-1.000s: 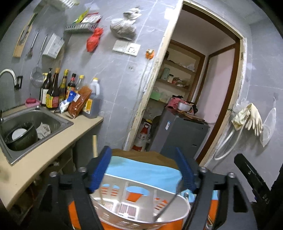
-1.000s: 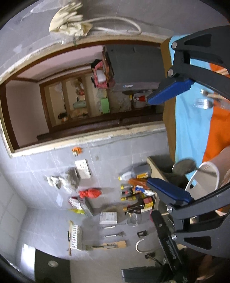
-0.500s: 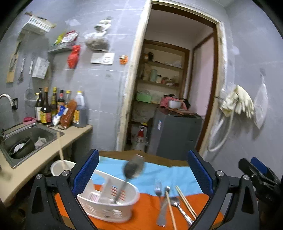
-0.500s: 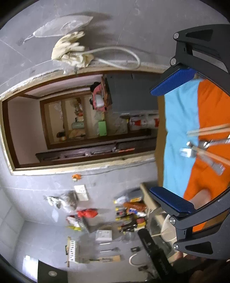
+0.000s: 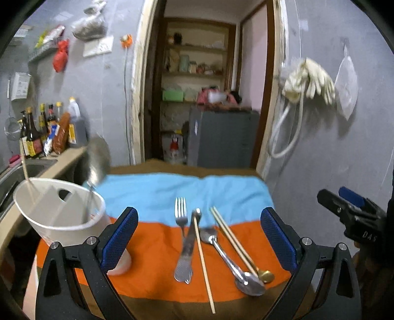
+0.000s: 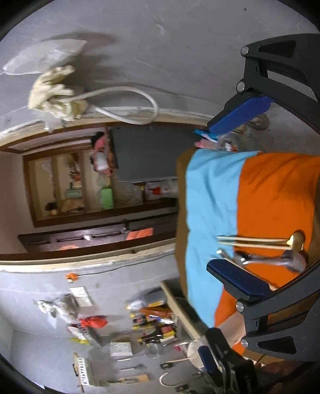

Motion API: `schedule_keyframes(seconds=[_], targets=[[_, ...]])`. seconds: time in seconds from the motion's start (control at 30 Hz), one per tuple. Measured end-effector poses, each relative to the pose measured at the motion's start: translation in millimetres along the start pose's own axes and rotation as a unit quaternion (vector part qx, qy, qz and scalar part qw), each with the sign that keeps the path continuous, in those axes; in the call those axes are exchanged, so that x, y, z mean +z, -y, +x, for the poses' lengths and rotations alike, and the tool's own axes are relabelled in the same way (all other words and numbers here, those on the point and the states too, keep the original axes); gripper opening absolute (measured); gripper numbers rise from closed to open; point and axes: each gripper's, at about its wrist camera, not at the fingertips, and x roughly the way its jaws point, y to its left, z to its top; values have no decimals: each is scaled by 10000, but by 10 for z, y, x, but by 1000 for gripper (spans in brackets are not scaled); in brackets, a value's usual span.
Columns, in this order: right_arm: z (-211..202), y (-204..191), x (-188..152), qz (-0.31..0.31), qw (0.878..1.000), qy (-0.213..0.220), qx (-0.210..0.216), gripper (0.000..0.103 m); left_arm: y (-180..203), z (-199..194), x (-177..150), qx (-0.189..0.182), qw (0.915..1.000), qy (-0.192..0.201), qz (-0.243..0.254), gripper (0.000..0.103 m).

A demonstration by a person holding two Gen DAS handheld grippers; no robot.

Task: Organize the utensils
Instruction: 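Grasp another wooden chopstick with the left tool while the right tool grasps a chopstick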

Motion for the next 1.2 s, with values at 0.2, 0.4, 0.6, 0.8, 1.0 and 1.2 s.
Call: schedule_keyframes(seconds=[0.2, 0.4, 0.6, 0.8, 1.0, 1.2], targets=[[366, 23, -164, 29, 9967, -656, 477, 74, -21, 452, -167, -51, 9975, -682, -171, 79], [701, -91, -242, -66, 9894, -1197, 815, 52, -55, 885, -292, -210, 9886, -1462, -289, 45], [915, -211, -333, -270, 9813, -1614, 1016, 41, -74, 1131, -391, -258, 9778, -2059, -288, 24], [1019, -234, -390, -267, 9762, -1852, 1094, 37, -124, 1262, -421, -359, 9692, -2401, -421, 13], [1129, -252, -418, -291, 9690, -2155, 1173, 30, -244, 1350, -385, -376, 9617, -2626, -690, 6], [1247, -377, -420, -538, 9615, -2401, 1227, 23, -340, 1426, -345, -462, 9548, -2767, -978, 6]])
